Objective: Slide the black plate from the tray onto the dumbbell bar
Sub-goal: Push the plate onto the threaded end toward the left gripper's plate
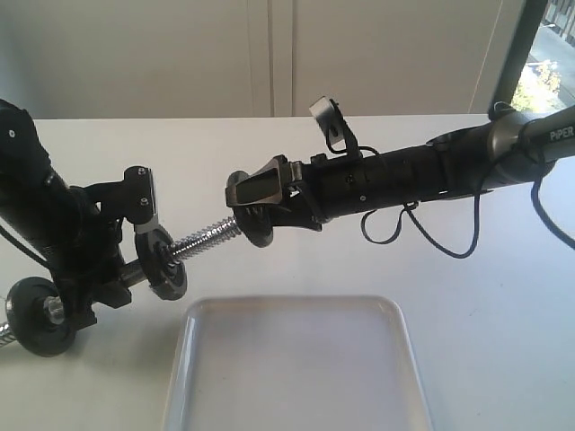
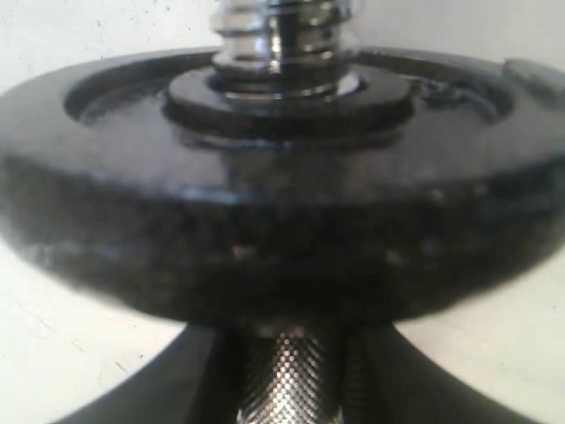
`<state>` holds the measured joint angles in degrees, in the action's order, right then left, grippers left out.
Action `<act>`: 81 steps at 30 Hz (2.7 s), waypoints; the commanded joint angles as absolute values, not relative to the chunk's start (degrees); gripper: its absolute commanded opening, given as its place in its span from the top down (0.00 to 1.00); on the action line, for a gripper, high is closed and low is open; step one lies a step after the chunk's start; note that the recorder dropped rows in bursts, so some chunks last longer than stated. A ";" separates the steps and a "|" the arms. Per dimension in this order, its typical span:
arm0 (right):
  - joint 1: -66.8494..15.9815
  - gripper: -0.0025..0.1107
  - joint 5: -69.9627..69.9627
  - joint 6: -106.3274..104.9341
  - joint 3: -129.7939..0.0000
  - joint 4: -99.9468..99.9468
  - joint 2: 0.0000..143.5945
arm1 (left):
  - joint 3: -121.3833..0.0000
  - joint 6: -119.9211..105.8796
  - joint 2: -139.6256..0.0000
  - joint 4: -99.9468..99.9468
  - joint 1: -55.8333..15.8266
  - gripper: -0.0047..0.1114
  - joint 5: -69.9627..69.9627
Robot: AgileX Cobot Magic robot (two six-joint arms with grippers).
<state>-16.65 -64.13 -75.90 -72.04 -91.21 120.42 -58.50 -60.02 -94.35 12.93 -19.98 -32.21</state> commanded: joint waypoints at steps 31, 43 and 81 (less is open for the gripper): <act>-17.61 0.98 -69.96 -74.82 -73.29 -88.87 117.58 | -59.97 -60.13 -91.35 16.32 -20.05 0.96 -31.10; -17.63 0.98 -69.89 -75.85 -73.29 -88.85 117.58 | -59.97 -60.13 -91.35 16.72 -20.05 0.96 -31.21; -24.33 0.98 -69.96 -75.22 -72.51 -99.21 122.43 | -59.97 -59.93 -91.35 19.27 -20.05 0.96 -30.17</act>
<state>-23.13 -65.26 -75.02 -72.30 -95.35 123.43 -58.50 -60.02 -94.35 15.36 -19.88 -31.35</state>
